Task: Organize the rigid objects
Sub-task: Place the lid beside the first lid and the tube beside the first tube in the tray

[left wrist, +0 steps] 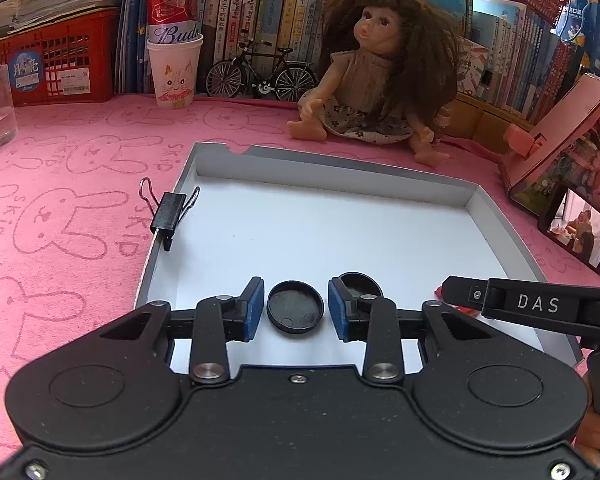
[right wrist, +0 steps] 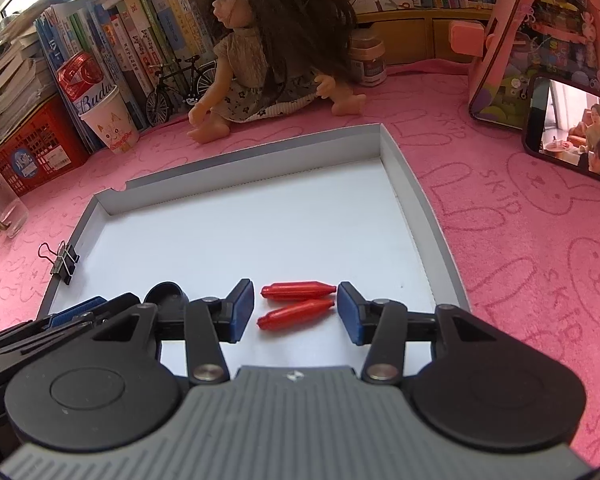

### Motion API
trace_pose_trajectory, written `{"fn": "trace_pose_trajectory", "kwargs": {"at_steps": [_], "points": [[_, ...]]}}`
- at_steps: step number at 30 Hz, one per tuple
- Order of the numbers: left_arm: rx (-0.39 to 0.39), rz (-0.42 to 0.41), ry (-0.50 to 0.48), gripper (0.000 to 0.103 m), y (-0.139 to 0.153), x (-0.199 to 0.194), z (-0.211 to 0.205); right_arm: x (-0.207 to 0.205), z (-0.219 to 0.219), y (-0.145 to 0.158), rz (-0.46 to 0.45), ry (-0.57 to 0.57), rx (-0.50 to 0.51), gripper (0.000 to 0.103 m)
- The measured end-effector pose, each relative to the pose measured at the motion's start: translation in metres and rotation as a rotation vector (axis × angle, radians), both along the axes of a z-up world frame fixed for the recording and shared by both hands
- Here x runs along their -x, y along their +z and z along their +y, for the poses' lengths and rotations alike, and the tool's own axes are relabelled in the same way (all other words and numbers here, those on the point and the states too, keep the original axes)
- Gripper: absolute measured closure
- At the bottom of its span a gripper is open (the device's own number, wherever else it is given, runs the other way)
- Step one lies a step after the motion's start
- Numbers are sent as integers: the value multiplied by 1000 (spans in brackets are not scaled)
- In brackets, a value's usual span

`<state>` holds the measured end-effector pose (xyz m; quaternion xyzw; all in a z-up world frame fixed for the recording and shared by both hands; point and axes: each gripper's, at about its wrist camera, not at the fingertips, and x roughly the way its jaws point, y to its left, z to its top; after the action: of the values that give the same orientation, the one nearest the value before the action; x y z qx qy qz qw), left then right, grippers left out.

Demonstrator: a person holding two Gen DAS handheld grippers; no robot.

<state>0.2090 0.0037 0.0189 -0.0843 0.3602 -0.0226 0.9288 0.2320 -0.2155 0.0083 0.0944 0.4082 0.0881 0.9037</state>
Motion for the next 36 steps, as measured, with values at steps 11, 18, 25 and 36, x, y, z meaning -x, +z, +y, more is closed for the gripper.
{"fn": "trace_pose_trajectory", "kwargs": {"at_steps": [11, 18, 25, 36], "points": [[-2, -45, -24, 45, 13, 20, 2, 16, -9, 12, -61, 27, -52, 25], [-11, -118, -65, 29, 28, 46, -2, 38, -13, 22, -144, 59, -39, 16], [-1, -154, -87, 26, 36, 70, -1, 66, -18, 30, -258, 90, -25, 11], [1, -203, -123, 22, 40, 107, 5, 102, -24, 33, -358, 145, -14, 1]]}}
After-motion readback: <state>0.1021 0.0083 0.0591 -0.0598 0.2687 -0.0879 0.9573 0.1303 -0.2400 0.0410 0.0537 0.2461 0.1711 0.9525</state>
